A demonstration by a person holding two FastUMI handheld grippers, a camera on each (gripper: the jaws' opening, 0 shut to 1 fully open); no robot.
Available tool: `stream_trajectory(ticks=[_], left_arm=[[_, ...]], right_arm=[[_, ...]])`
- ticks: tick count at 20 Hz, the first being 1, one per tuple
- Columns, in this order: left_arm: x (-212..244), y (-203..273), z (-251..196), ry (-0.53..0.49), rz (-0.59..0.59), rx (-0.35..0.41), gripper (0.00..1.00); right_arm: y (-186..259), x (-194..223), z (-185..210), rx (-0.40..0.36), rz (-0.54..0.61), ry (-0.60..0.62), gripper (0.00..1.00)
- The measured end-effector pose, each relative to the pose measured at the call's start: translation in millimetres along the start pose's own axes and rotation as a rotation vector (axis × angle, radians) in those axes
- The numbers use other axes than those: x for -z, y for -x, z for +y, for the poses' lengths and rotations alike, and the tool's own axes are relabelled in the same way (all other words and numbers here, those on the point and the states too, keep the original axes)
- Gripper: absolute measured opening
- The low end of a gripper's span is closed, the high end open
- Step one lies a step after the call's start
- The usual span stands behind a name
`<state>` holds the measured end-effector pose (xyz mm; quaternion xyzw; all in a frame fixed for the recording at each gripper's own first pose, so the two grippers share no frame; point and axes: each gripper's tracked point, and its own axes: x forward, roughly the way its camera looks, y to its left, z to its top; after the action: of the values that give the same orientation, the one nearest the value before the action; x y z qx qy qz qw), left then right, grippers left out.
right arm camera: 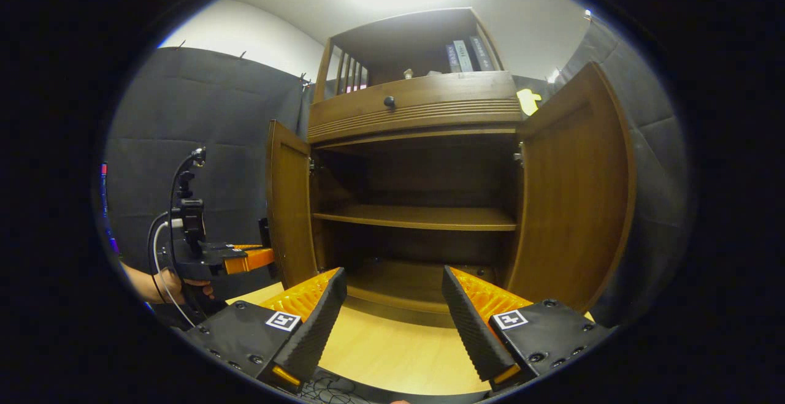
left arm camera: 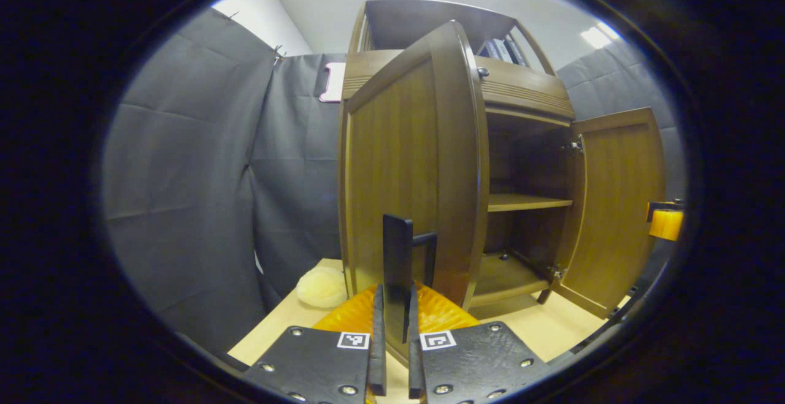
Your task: Open the right door of the double-door shoe cabinet with the right hand, and open the left door with the left hand.
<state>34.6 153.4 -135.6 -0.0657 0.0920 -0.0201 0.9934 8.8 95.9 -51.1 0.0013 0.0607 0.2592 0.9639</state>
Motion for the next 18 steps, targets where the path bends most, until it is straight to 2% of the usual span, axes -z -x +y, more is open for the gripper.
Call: stream_trajectory(ticks=[3, 4, 5, 9, 13, 14, 15, 18], left_arm=[[3.8, 8.4, 6.7, -0.049, -0.003, 0.008, 0.18], [2.4, 11.9, 10.1, -0.067, -0.007, 0.012, 0.17], [0.8, 13.4, 12.3, -0.076, -0.012, 0.016, 0.12], [2.3, 15.8, 29.3, -0.052, -0.014, 0.015, 0.12], [1.3, 16.9, 60.5, -0.026, -0.01, -0.017, 0.14], [1.7, 21.4, 74.1, -0.032, -0.015, -0.054, 0.15], [-0.2, 29.5, 86.7, -0.034, -0.014, -0.068, 0.12], [3.5, 24.6, 121.0, 0.007, -0.012, -0.105, 0.13]], right_arm=[[-8.9, 0.6, 22.1, -0.038, 0.002, 0.007, 0.98], [-10.2, 1.3, 28.3, -0.047, 0.002, 0.013, 0.98], [-11.9, 3.2, 34.2, -0.055, 0.003, 0.02, 0.98], [-21.5, 4.6, 50.8, -0.075, 0.009, 0.036, 0.98], [-29.4, 9.4, 63.1, -0.085, 0.01, 0.042, 0.98], [-33.9, 8.2, 68.5, -0.087, 0.011, 0.045, 0.98], [-40.7, 3.9, 72.9, -0.09, 0.011, 0.046, 0.98], [-53.0, 4.7, 82.8, -0.104, 0.015, 0.048, 0.98]])
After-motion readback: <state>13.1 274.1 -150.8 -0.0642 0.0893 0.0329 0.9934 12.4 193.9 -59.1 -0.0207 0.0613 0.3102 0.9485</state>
